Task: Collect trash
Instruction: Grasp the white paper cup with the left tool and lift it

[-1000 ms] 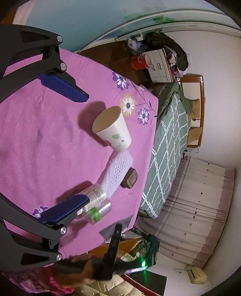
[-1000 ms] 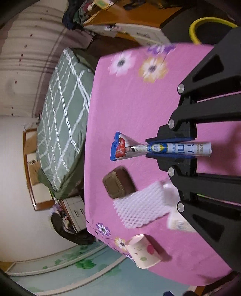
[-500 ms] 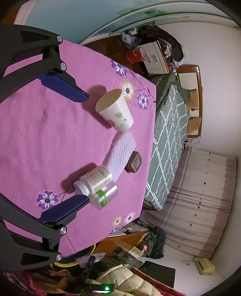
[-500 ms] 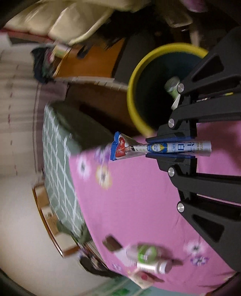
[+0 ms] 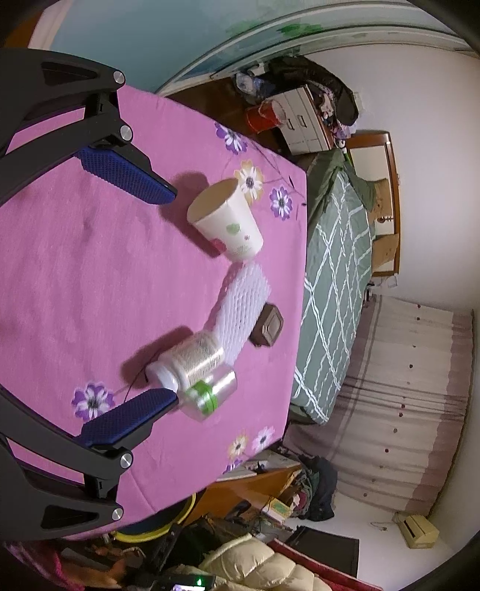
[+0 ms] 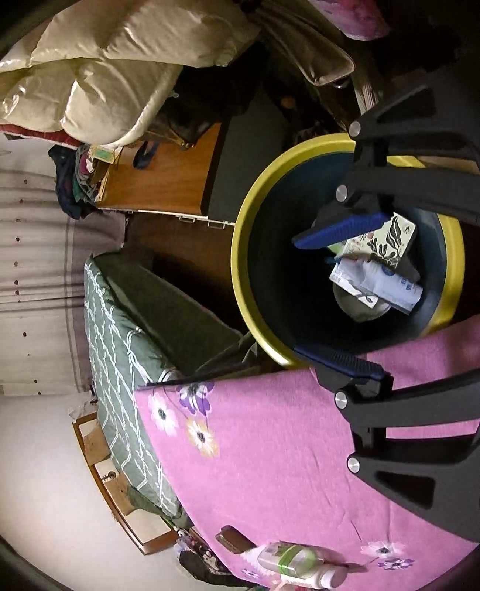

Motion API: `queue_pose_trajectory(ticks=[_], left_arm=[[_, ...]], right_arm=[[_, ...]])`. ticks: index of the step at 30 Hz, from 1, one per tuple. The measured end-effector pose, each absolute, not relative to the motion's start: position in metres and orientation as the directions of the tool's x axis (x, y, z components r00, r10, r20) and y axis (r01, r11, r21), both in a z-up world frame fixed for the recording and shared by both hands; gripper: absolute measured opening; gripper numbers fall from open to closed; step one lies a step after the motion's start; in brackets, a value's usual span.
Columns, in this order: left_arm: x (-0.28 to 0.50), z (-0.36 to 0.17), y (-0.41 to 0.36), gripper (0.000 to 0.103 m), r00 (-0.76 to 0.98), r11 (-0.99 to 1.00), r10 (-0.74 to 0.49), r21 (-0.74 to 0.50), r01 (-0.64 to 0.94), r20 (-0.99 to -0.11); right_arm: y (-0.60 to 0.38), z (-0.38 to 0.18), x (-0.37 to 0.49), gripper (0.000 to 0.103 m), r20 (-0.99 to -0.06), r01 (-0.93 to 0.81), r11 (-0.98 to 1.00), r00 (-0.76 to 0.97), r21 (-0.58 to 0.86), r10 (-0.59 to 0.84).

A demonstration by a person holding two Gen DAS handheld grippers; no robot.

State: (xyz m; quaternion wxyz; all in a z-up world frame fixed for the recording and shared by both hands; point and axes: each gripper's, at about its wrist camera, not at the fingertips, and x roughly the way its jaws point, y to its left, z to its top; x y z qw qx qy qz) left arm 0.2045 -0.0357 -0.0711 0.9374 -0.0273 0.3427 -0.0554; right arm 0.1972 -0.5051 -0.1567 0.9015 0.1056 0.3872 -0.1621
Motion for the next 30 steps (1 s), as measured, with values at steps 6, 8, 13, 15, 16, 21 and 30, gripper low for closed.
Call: queue_pose_trajectory(ticks=[6, 8, 13, 15, 16, 21, 30], left_arm=[[0.228, -0.080, -0.013, 0.098, 0.757, 0.998, -0.059, -0.025, 0.057, -0.651], [0.245, -0.083, -0.005, 0.098, 0.744, 0.998, -0.048, -0.004, 0.061, -0.667], [0.294, -0.078, -0.002, 0.098, 0.689, 0.985, -0.052, 0.078, 0.156, -0.723], [0.314, -0.074, -0.003, 0.098, 0.671, 0.975, -0.061, 0.099, 0.197, -0.739], [0.327, -0.073, -0.003, 0.098, 0.646, 0.970, -0.062, 0.108, 0.220, -0.761], [0.375, -0.088, -0.008, 0.098, 0.532, 0.948, -0.009, 0.162, 0.274, -0.847], [0.411, -0.133, -0.011, 0.098, 0.371, 0.907, 0.074, 0.217, 0.361, -0.926]], right_arm=[[-0.494, -0.157, 0.206, 0.053, -0.735, 0.346, 0.935, 0.653, 0.077, -0.181], [-0.490, -0.156, 0.207, 0.053, -0.736, 0.338, 0.938, 0.654, 0.080, -0.173], [-0.484, -0.155, 0.213, 0.053, -0.740, 0.321, 0.944, 0.653, 0.081, -0.159], [-0.483, -0.153, 0.215, 0.053, -0.740, 0.315, 0.945, 0.655, 0.084, -0.152], [-0.482, -0.152, 0.217, 0.053, -0.740, 0.311, 0.947, 0.656, 0.086, -0.148], [-0.477, -0.149, 0.220, 0.057, -0.741, 0.287, 0.955, 0.657, 0.076, -0.139], [-0.485, -0.156, 0.219, 0.058, -0.757, 0.291, 0.953, 0.640, 0.078, -0.134]])
